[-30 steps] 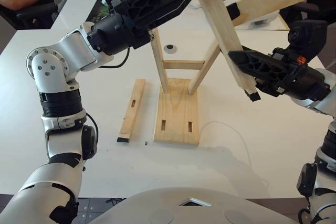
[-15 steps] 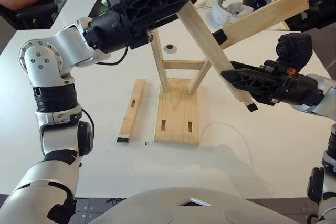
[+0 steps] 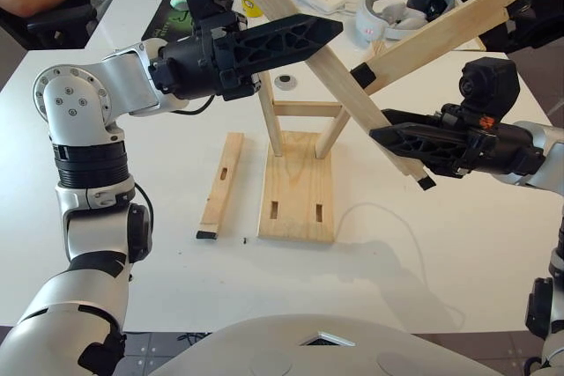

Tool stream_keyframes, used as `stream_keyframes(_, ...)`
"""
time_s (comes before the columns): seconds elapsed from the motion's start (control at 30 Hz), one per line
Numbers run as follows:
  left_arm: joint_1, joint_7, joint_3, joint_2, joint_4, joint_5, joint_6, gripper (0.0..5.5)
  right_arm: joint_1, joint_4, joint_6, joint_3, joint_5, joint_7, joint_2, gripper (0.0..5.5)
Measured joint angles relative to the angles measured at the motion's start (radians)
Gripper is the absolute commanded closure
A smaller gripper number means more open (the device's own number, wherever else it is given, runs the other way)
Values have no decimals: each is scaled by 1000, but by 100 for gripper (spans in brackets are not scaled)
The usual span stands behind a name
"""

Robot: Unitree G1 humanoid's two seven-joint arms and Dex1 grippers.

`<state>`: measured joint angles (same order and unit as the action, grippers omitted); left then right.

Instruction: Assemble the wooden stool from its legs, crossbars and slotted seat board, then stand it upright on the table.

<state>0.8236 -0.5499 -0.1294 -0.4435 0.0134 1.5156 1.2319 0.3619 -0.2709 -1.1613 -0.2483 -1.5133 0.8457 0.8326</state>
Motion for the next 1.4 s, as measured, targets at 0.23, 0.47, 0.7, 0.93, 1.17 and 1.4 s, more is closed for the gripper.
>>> stream_keyframes(0.23, 4, -50, 3, -12, 0, -54, 6, 334, 24, 20, -8, 2, 35, 37, 13, 341)
stream_keyframes(0.47, 5, -68, -1, -13, 4, -97, 3, 341, 41, 29, 9, 12, 98, 68, 12, 286)
stream_keyframes(0.7, 5, -88, -25, -14, 9, -130, -6, 343, 27, 26, 42, 19, 192, 120, 17, 207)
stream_keyframes(0.93, 4, -125, -61, -74, 6, -197, -30, 343, -162, -15, 148, 34, 414, 229, 105, 207)
stream_keyframes(1.17, -11, -226, -66, -141, -5, -297, -66, 343, -358, -52, 419, 181, 801, 265, 170, 207)
stream_keyframes(1.4, -30, -291, -87, -215, -27, -324, -55, 343, -599, -236, 763, 288, 1029, 203, 38, 207)
